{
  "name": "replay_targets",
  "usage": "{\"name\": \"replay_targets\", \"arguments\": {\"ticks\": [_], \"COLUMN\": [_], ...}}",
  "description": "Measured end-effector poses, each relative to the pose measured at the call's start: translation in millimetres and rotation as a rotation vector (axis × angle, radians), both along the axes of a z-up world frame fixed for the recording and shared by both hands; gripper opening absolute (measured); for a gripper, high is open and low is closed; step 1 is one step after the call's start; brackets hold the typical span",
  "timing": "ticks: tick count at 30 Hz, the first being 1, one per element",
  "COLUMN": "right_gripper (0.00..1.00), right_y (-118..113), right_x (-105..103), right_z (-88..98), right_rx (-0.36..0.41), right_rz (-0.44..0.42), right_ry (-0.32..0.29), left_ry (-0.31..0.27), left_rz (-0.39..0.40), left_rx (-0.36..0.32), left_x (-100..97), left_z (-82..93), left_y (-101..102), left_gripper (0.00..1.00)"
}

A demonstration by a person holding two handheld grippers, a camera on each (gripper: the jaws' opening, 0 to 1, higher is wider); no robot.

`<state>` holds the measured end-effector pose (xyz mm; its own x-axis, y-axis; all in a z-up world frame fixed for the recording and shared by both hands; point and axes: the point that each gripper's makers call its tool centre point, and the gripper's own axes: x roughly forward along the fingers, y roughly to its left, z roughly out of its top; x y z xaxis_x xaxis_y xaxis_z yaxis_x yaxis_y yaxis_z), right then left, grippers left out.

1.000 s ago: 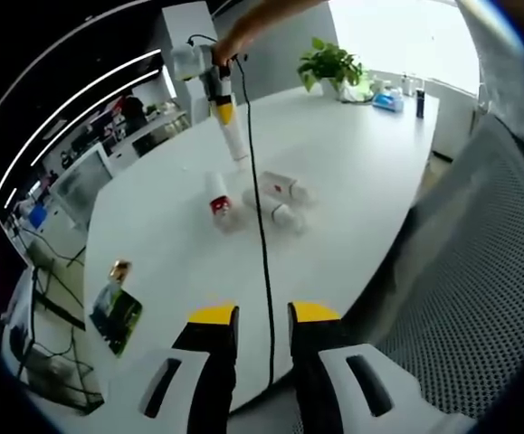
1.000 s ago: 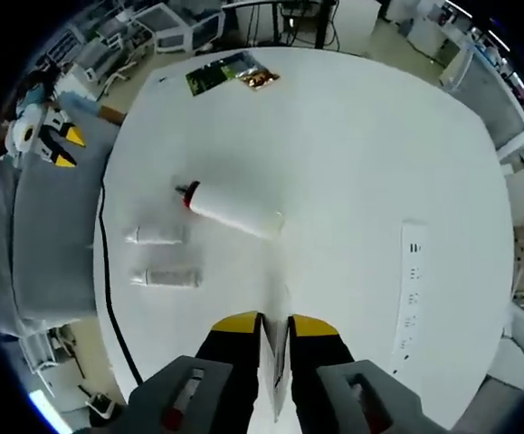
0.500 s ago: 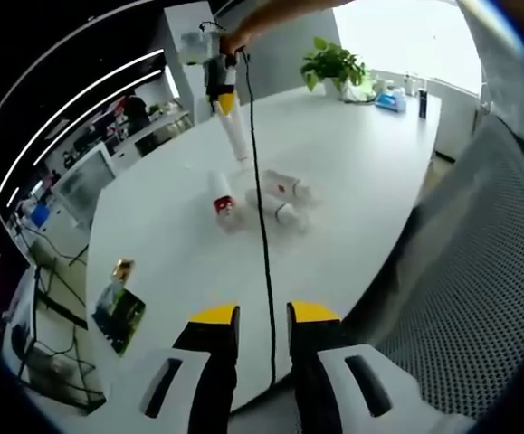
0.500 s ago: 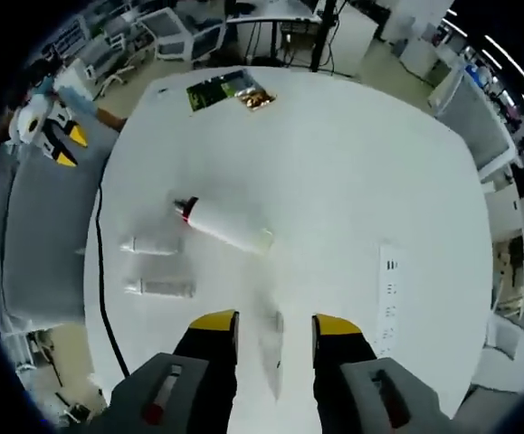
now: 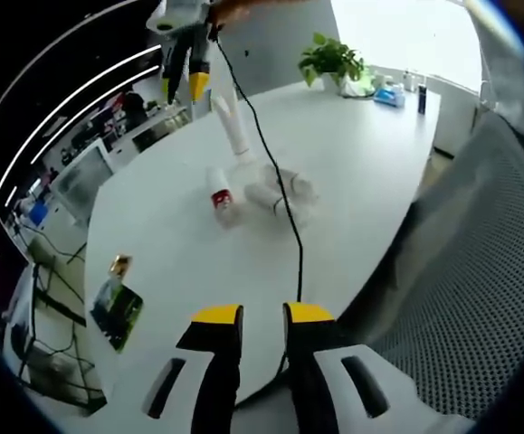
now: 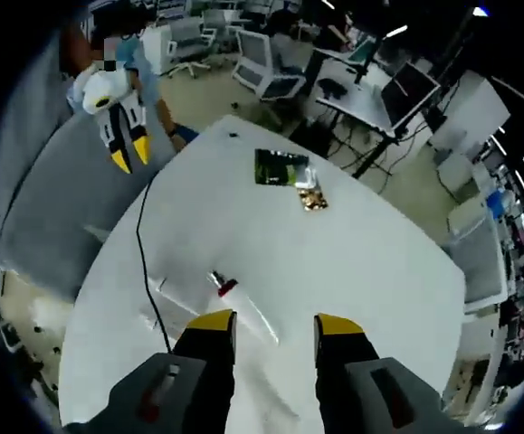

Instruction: Arrange the skincare products in the storage area until every visible bottle or jar stands upright without overlapping.

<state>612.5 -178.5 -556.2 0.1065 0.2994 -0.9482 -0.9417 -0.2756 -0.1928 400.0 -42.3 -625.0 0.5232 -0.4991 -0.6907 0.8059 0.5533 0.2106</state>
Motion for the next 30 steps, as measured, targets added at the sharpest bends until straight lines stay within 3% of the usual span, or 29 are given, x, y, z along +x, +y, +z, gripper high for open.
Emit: {"name": "replay_targets", "arguments": {"ticks": [2,4,7,9,11,13,15,18,21,25,30], "right_gripper": [0.39,0.36,0.40,0.44,0.43,0.41,0.43,0.49,0.48,0.48,0.47], "right_y": [4.3,6.7,7.4,6.5,4.2,-1.5,-8.4,-14.2,-15.8,-10.4,-15.0], "right_x": [-3.0,-5.6,0.7,-3.4,4.8,6.7,7.1,12.9,10.0,14.8,11.4], "right_z": [-18.3,-35.0,-72.8,-91.5,-105.2,-118.4,-129.5,-138.7,-145.9,-156.4,-170.3], "right_rx": [-0.056,-0.112,-0.208,-0.244,-0.291,-0.323,-0.368,-0.424,-0.440,-0.461,-0.503], "right_rz": [0.034,0.072,0.150,0.141,0.191,0.168,0.183,0.258,0.275,0.381,0.384], "right_ry": [0.004,0.010,0.014,0.075,0.050,0.071,0.074,0.021,0.021,-0.042,-0.022], "left_ry": [0.000,0.003,0.003,0.013,0.022,0.028,0.031,0.036,0.040,0.044,0.048], "left_rz": [-0.001,0.006,0.004,0.004,0.004,0.006,0.006,0.007,0.007,0.007,0.008], "left_rx": [0.000,-0.002,-0.003,-0.006,-0.013,-0.010,-0.009,-0.009,-0.009,-0.008,-0.007], "left_x": [0.0,0.2,-0.1,-1.5,-2.4,-2.4,-2.7,-3.0,-3.5,-4.0,-4.4], "left_z": [-0.2,-0.1,0.2,-0.4,-0.2,-1.3,-2.0,-2.3,-3.0,-3.9,-4.9], "left_y": [0.4,1.4,1.2,0.9,0.1,0.9,1.1,1.0,0.9,1.2,2.0], "left_gripper": [0.14,0.13,0.12,0.12,0.13,0.13,0.13,0.13,0.12,0.11,0.10]}}
